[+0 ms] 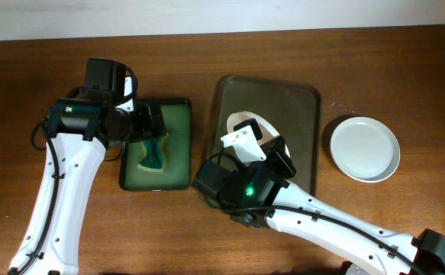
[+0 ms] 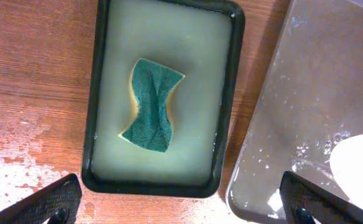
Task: Clean dirty plates on tray and stack at the side
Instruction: 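Lift the last plate and stack it on the right pile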
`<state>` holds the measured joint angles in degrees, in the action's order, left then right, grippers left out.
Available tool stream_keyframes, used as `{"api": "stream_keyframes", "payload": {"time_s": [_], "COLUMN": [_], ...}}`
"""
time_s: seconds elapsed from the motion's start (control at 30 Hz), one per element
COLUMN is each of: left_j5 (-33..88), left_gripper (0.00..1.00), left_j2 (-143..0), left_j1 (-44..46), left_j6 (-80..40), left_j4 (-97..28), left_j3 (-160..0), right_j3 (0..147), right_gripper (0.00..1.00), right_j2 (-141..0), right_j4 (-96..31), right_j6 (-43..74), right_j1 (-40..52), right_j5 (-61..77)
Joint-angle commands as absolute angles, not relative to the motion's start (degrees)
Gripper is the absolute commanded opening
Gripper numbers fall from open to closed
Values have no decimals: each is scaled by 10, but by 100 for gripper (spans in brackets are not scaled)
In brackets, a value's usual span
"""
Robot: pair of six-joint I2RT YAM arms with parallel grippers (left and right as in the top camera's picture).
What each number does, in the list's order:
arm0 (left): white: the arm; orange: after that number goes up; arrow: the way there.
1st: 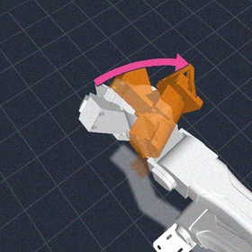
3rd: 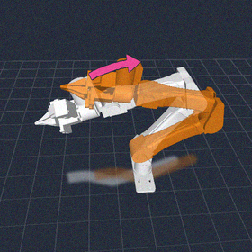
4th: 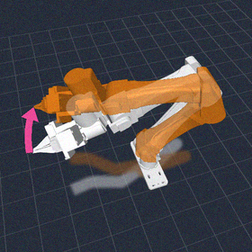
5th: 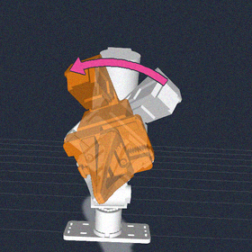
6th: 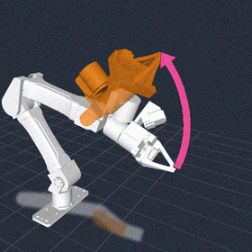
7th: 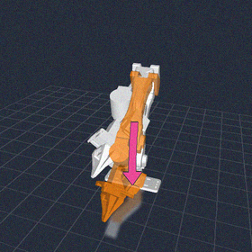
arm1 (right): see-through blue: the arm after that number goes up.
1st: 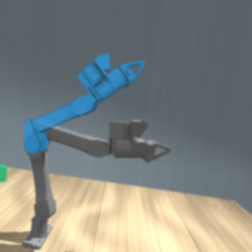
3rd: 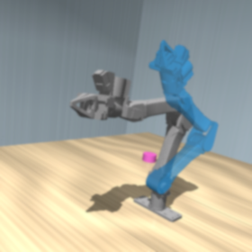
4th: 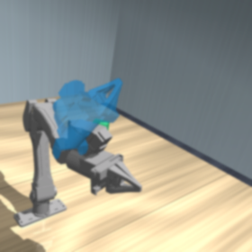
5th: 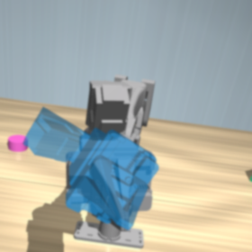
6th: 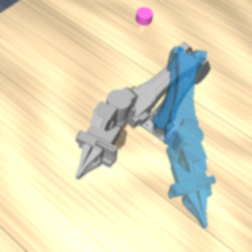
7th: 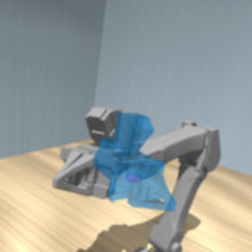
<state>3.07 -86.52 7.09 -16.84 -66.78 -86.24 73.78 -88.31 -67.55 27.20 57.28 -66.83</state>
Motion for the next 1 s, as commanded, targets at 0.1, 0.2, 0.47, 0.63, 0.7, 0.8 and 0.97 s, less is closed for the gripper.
{"api": "stream_keyframes", "payload": {"time_s": [0.1, 0.2, 0.47, 0.63, 0.7, 0.8, 0.97], "left_j5": [37, 37, 37, 37, 37, 37, 37], "left_gripper": [100, 100, 100, 100, 100, 100, 100], "left_j2": [-862, -862, -862, -862, -862, -862, -862], "left_j1": [70, 70, 70, 70, 70, 70, 70], "left_j6": [-162, -162, -162, -162, -162, -162, -162], "left_j4": [-668, -668, -668, -668, -668, -668, -668], "left_j3": [-865, -865, -865, -865, -865, -865, -865], "right_j3": [751, 751, 751, 751, 751, 751, 751], "right_gripper": [4, 4, 4, 4, 4, 4, 4], "right_j2": [-871, -871, -871, -871, -871, -871, -871], "right_j4": [-678, -675, -675, -673, -673, -673, -673], "right_j6": [230, 229, 229, 229, 229, 229, 229], "right_j1": [578, 578, 577, 577, 577, 577, 577], "right_j5": [-702, -701, -701, -703, -703, -704, -703]}}
